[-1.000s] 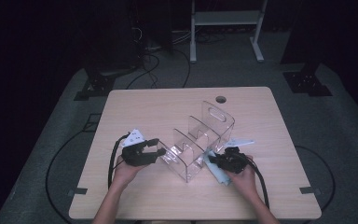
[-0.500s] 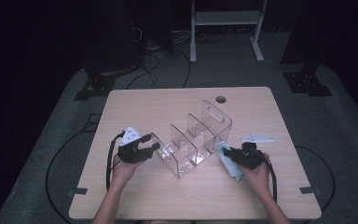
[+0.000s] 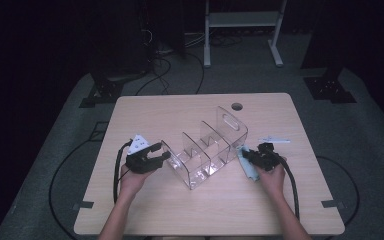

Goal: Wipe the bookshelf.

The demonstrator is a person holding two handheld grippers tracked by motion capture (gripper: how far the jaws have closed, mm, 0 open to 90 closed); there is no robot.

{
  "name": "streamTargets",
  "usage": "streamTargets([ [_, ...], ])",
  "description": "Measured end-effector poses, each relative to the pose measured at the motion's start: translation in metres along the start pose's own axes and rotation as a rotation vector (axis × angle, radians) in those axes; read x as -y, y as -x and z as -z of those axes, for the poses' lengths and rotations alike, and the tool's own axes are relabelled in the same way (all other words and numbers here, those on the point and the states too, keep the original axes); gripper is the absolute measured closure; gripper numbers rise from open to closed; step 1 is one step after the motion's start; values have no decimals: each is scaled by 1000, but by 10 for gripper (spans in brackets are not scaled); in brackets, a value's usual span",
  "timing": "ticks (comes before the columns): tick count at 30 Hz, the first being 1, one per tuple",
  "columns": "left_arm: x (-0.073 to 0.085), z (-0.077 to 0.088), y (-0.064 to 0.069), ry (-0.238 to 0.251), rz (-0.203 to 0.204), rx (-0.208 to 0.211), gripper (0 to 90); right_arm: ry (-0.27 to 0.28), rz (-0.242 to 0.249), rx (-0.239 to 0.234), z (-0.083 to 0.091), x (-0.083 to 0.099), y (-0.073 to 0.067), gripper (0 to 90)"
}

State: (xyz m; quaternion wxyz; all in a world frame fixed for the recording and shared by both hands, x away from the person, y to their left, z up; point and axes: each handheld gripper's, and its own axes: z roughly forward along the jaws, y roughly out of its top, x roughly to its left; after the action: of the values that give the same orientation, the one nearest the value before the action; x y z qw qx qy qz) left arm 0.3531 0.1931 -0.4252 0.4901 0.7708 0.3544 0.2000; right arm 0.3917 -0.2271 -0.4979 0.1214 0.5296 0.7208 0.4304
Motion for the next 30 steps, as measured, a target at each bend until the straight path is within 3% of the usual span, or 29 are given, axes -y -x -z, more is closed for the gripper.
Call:
streamTargets([
  [2,0,0,0,0,1,0,482,16,-4,-5,4,-1,0,778],
  [6,0,0,1,1,2,-1,482,108,25,-18,23,-14,-7,778],
  [8,0,0,1,1,2,-1,482,92,49,0,22,-17,-9,778],
  [12,0,-1,-1,7,5,9,479,20,30,7,4,-7,-3,776],
  [13,0,-1,-1,6,6,11,479,-4,15,0,0,-3,-2,778],
  [15,1,-1,-1,3,3,14,476,-1,-7,-34,2,1,1,779],
  [17,1,-2,-2,7,9,22,457,15,17,-59,13,3,-4,780],
  [20,0,-3,0,10,-1,21,432,39,91,-122,35,6,-25,780],
  [23,0,-4,0,4,-6,20,450,68,178,-202,51,8,-56,780],
  [27,1,-3,1,4,-7,32,459,60,248,-272,48,9,-92,780],
  [30,1,-3,3,4,-10,37,462,50,267,-261,39,9,-106,780],
])
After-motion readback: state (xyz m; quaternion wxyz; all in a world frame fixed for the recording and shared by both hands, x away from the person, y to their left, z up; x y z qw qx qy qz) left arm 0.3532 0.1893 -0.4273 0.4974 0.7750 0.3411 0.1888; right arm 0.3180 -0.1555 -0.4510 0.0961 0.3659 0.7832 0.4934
